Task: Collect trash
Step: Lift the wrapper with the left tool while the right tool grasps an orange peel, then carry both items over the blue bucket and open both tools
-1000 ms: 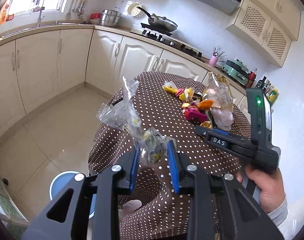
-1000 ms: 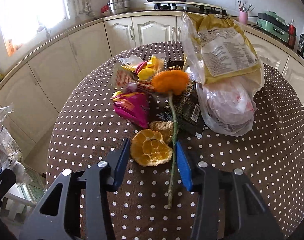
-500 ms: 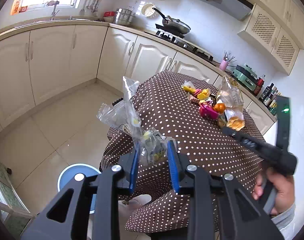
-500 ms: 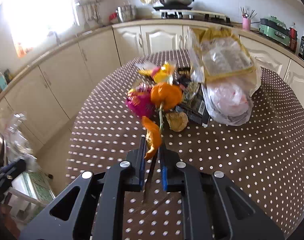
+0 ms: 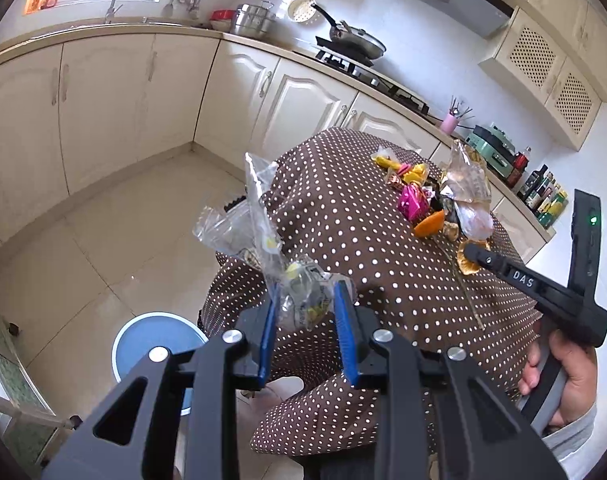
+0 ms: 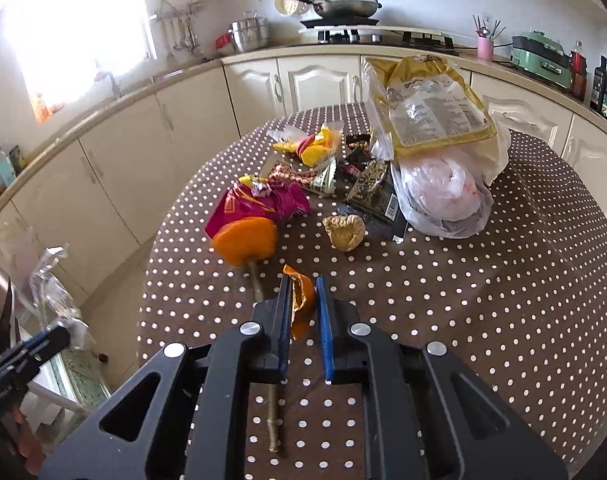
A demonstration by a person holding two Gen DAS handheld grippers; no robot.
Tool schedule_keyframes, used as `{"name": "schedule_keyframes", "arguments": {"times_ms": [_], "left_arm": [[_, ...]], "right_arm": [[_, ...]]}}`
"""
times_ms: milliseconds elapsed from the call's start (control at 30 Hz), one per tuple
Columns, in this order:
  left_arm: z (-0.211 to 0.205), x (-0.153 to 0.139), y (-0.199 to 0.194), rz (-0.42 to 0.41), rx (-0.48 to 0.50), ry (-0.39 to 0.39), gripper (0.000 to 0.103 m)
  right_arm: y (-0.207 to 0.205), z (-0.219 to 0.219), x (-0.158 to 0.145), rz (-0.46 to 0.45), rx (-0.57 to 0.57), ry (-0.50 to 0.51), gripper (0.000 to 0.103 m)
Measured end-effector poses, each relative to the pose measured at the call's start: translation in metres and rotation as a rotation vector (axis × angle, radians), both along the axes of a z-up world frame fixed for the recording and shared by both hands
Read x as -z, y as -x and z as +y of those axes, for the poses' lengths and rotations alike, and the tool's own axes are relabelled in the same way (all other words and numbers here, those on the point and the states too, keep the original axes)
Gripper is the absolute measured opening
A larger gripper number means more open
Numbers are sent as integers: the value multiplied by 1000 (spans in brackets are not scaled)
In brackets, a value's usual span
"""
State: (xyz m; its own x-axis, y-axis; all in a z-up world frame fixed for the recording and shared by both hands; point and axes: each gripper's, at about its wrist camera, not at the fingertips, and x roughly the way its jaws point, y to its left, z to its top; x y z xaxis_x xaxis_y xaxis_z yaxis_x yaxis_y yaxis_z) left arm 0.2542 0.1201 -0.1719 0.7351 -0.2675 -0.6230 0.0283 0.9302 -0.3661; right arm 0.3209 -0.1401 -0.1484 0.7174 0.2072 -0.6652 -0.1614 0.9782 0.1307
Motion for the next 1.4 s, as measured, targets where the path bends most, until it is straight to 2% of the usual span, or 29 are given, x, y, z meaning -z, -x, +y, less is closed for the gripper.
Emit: {"name": "schedule_keyframes", "arguments": {"times_ms": [167, 300, 467, 633, 767, 867, 1000, 1067, 1100, 1133, 1167, 1400], "left_arm": [[7, 5, 1, 6, 0, 18, 26], [21, 13, 3, 30, -31, 14, 26], [56, 38, 11, 108, -111, -15, 26], [88, 74, 12, 209, -178, -45, 26], [105, 112, 0, 304, -193, -28, 26], [113, 145, -21, 379, -172, -16, 26], [123, 175, -54, 440, -149, -9, 27], [126, 181, -64, 447, -152, -3, 30], [130, 186, -70, 469, -159, 6, 40], [131, 190, -74, 485, -170, 4, 54], [133, 193, -76, 492, -184, -3, 56], [141, 193, -74, 482, -216, -7, 56]], "right_arm": [[19, 25, -24, -71, -95, -39, 11], [24, 71, -24, -63, -236, -44, 11], [24, 150, 12, 18, -426, -25, 11], [19, 218, 70, 106, -554, 41, 11], [1, 243, 123, 186, -568, 93, 11], [-9, 251, 145, 208, -551, 127, 11], [-25, 256, 166, 226, -527, 146, 11], [-35, 258, 174, 239, -518, 153, 11], [-36, 262, 180, 242, -515, 154, 11], [-40, 263, 184, 251, -510, 154, 11], [-41, 261, 184, 258, -508, 150, 11], [-46, 271, 192, 281, -524, 133, 11]]}}
